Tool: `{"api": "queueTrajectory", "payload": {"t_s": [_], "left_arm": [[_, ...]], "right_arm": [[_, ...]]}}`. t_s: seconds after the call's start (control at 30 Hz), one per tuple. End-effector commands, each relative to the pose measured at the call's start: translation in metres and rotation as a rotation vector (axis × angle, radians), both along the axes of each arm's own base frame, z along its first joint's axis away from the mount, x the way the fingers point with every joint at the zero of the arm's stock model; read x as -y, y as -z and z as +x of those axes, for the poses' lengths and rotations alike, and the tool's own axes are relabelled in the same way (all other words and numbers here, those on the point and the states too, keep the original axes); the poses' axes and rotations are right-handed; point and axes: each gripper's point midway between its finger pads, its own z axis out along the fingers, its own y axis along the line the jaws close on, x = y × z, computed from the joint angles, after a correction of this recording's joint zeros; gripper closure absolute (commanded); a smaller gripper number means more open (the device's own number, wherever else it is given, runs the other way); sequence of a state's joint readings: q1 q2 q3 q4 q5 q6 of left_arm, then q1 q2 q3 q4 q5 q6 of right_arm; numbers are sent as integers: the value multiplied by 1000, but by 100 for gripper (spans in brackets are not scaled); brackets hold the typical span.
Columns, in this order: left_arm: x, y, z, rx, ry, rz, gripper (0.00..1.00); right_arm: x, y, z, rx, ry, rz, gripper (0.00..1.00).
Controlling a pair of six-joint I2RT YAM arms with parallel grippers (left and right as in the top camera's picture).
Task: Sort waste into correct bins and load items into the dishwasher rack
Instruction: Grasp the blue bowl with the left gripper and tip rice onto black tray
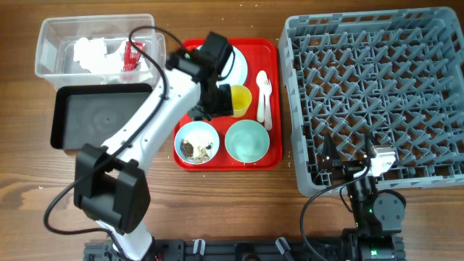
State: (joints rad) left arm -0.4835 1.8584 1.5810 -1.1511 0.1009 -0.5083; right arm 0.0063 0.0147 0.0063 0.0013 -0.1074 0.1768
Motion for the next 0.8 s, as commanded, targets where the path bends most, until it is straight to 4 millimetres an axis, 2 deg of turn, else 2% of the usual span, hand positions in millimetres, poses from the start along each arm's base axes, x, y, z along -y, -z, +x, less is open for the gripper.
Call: {"api": "queueTrajectory", "payload": {"t_s": [0.0, 0.07, 0.17, 0.27, 0.37, 0.43, 0.5, 0.6, 0.7, 0.77], "left_arm": [[-8, 32, -7, -9, -58, 23, 54], [-8, 53, -7, 7, -74, 16, 56], [-9, 71, -8, 21, -74, 8, 57], [-14, 90, -18, 8, -74, 16, 65], [-14, 93, -19, 9, -73, 15, 76], [-14, 93, -19, 9, -73, 14, 94], [-14, 92, -18, 12, -73, 13, 96], [-10, 72, -20, 16, -39, -19, 96], [-8, 23, -17, 37, 1, -107, 96], [-22, -16, -11, 79, 27, -233, 96]], "right_arm": [[-2, -2, 0, 11, -6, -17, 0], [-2, -2, 0, 12, -6, -17, 0], [-2, -2, 0, 11, -6, -17, 0], [-2, -2, 0, 11, -7, -17, 0], [-2, -2, 0, 11, -6, -17, 0], [-2, -2, 0, 11, -6, -16, 0], [-2, -2, 0, 12, -6, -17, 0], [-2, -2, 0, 11, -6, -17, 0], [-2, -2, 0, 11, -6, -17, 0], [-2, -2, 0, 11, -6, -17, 0]]}}
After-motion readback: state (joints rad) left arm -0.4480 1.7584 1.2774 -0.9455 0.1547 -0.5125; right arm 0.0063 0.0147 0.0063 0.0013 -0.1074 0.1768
